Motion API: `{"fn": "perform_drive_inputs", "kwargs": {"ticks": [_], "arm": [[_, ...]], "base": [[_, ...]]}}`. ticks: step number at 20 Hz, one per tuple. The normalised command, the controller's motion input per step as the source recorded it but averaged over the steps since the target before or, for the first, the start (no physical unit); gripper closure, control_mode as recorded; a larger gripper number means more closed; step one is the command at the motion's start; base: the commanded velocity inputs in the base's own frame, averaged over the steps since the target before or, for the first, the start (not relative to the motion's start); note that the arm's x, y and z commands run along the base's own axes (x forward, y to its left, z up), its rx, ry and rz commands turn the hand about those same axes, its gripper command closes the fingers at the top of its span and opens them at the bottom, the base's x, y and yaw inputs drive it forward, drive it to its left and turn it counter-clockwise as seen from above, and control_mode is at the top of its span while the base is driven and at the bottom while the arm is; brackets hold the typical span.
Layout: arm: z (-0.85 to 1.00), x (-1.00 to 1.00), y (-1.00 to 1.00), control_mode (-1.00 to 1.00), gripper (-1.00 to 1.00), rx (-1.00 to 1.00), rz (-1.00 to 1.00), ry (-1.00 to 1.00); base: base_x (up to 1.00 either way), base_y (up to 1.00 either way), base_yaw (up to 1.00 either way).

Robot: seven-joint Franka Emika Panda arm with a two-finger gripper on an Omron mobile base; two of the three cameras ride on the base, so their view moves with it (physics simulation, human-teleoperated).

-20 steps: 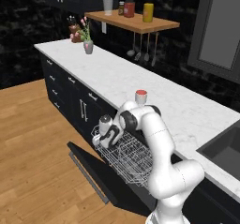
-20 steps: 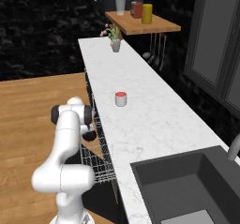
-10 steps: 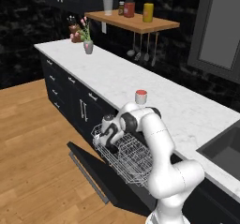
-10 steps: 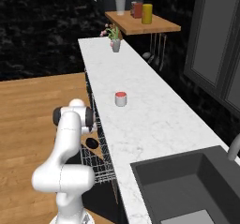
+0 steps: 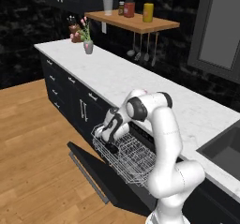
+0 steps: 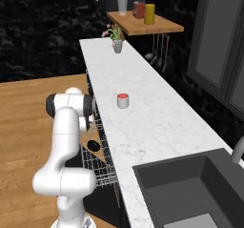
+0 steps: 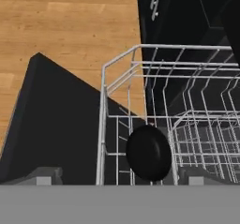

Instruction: Pick up the cup and bowl from the counter, place them in the dishwasher, and close the dishwasher door.

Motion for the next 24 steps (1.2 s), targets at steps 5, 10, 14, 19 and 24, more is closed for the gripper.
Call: {"fn": "perform_drive_inputs", "kwargs": {"ticks": [5,10,14,19,24], "arm": [[1.00,-0.14,0.25,-1.00,-1.00,0.00,0.08,0.00],[1.00,0.00,0.13,-1.00,-1.00,0.00,0.09,0.00],[1.00,0.12,0.00,-1.00,-1.00,0.00,0.03,0.00],[1.00,0.17,-0.18,-1.00,-1.00,-0.05,0.00,0.00],[0.80,0.12,-0.60,-1.00,-1.00,-0.13,-0.05,0.00]], "base": [[0.00,0.00,0.00],[0.00,0.00,0.00],[0.00,0.00,0.00],[0.00,0.00,0.00],[0.00,0.00,0.00]]}}
